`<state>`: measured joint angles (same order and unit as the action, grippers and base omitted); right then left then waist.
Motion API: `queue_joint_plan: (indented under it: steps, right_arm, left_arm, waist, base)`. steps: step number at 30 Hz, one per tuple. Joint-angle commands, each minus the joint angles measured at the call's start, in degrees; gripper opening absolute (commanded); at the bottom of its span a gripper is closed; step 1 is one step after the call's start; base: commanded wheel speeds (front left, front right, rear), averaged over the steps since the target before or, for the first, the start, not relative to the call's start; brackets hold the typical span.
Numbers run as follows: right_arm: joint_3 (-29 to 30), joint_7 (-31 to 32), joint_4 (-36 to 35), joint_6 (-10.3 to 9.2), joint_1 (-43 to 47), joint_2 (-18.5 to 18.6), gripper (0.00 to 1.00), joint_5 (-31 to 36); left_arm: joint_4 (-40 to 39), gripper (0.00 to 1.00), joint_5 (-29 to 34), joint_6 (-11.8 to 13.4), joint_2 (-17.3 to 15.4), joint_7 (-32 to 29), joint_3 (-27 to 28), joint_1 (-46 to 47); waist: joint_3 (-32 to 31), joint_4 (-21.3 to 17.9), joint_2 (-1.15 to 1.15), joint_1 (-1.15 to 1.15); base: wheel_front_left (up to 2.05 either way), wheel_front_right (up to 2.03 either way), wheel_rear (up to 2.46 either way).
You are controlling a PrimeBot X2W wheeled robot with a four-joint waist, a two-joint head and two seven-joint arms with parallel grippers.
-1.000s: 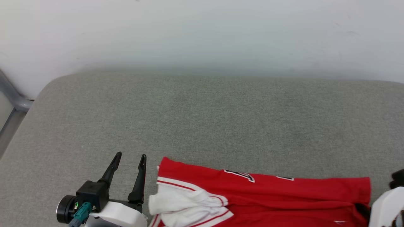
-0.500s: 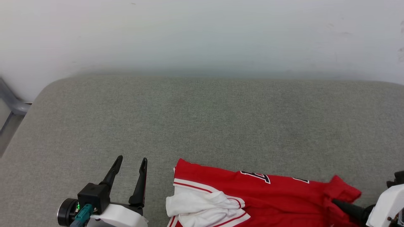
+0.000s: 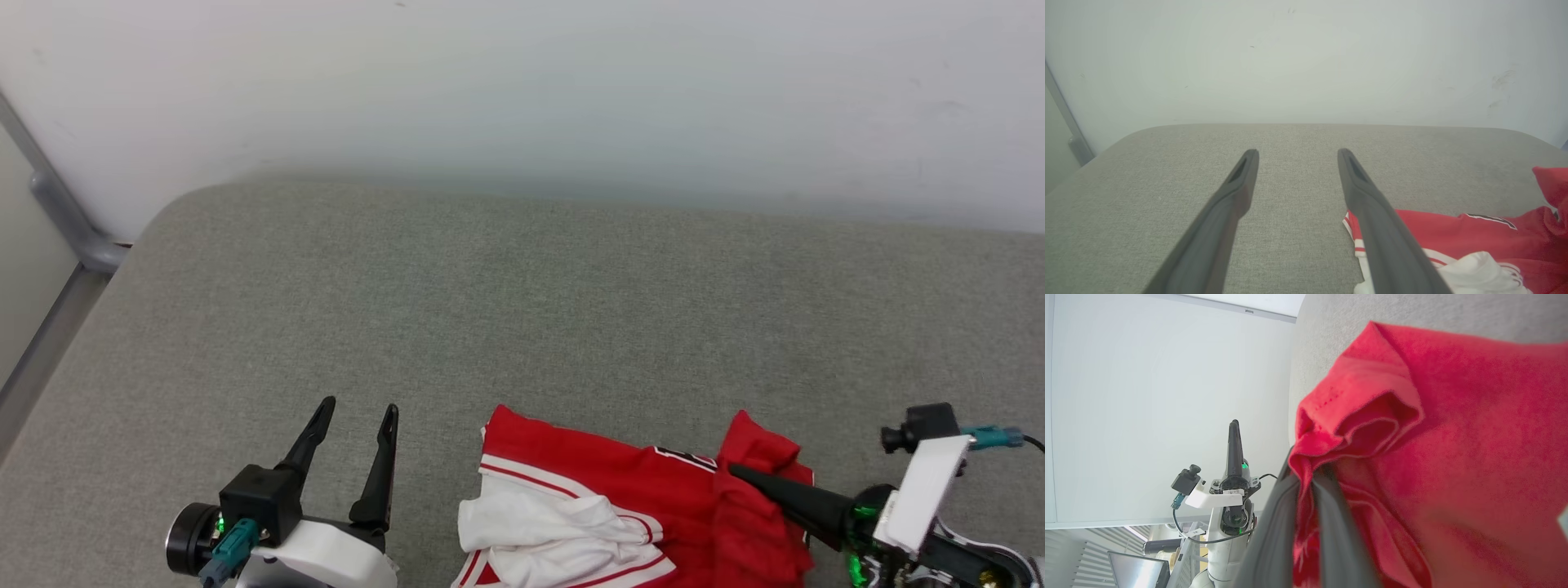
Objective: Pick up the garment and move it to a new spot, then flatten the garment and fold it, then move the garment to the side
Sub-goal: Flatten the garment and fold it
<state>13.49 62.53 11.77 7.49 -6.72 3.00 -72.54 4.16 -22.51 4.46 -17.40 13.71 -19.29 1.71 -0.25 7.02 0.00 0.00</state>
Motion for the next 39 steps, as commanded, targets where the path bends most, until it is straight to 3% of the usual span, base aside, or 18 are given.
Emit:
queue_joint_plan:
  steps: [1,10,15,20,21,22,23,27,32,39]
  right_arm:
    - [-3.2,-2.0,0.8,-0.01,-1.4,-0.2,0.00,-1.7]
    - [-20.0,-10.5,3.0,-0.01,-5.3,-0.2,0.00,-7.6]
    - [-25.8,-17.1,5.7,-0.01,-7.2,-0.1,0.00,-4.2]
    - [-28.0,-20.4,9.4,-0.01,-8.3,-0.1,0.00,0.0]
    - [-28.2,-21.2,9.8,-0.01,-8.6,-0.1,0.29,0.8]
    - [-28.4,-21.6,10.2,-0.01,-8.7,-0.1,0.78,1.1]
    - [-28.7,-21.8,10.2,-0.01,-8.7,-0.1,1.00,1.1]
    - [-29.9,-22.8,8.0,-0.01,-9.6,-0.1,1.00,-0.7]
    - [-31.5,-25.1,3.9,-0.01,-9.5,1.1,1.00,1.7]
    - [-29.6,-37.5,-0.7,-0.01,-7.4,5.5,1.00,12.6]
  left_arm:
    - [0.3,1.00,0.0,-0.3,0.4,0.0,-0.3,1.2]
    - [1.9,1.00,0.6,-1.4,2.2,0.8,-1.5,4.3]
    - [2.7,1.00,0.7,-1.9,3.2,1.2,-1.4,5.6]
    - [3.6,1.00,1.0,-2.4,4.1,1.4,-0.8,6.4]
    - [3.8,1.00,1.1,-2.5,4.4,1.5,-0.7,6.6]
    - [4.0,1.00,1.2,-2.5,4.5,1.5,-0.7,6.7]
    - [4.2,1.00,1.2,-2.5,4.6,1.5,-0.5,6.9]
    - [4.6,1.00,1.8,-2.9,4.9,1.6,0.2,6.8]
    - [4.8,1.00,2.5,-3.5,4.9,1.6,0.9,5.9]
    - [5.5,1.00,2.7,-3.2,4.3,1.6,2.0,4.2]
  waist:
    - [1.2,1.3,0.00,0.00]
    - [5.0,4.6,0.00,0.00]
    - [7.2,5.9,0.00,0.00]
    - [8.8,6.1,0.00,0.00]
    - [8.9,6.0,0.00,0.00]
    - [9.0,5.9,0.00,0.00]
    - [9.0,5.7,0.00,0.00]
    - [8.3,4.6,0.00,0.00]
    - [6.3,2.7,0.00,0.00]
    - [3.3,-0.4,0.00,0.00]
  base:
    - [0.00,0.00,0.00]
    - [0.00,0.00,0.00]
    - [0.00,0.00,0.00]
    - [0.00,0.00,0.00]
    - [0.00,0.00,0.00]
    - [0.00,0.00,0.00]
    - [0.00,0.00,0.00]
    - [0.00,0.00,0.00]
    - [0.00,0.00,0.00]
    - [0.00,0.00,0.00]
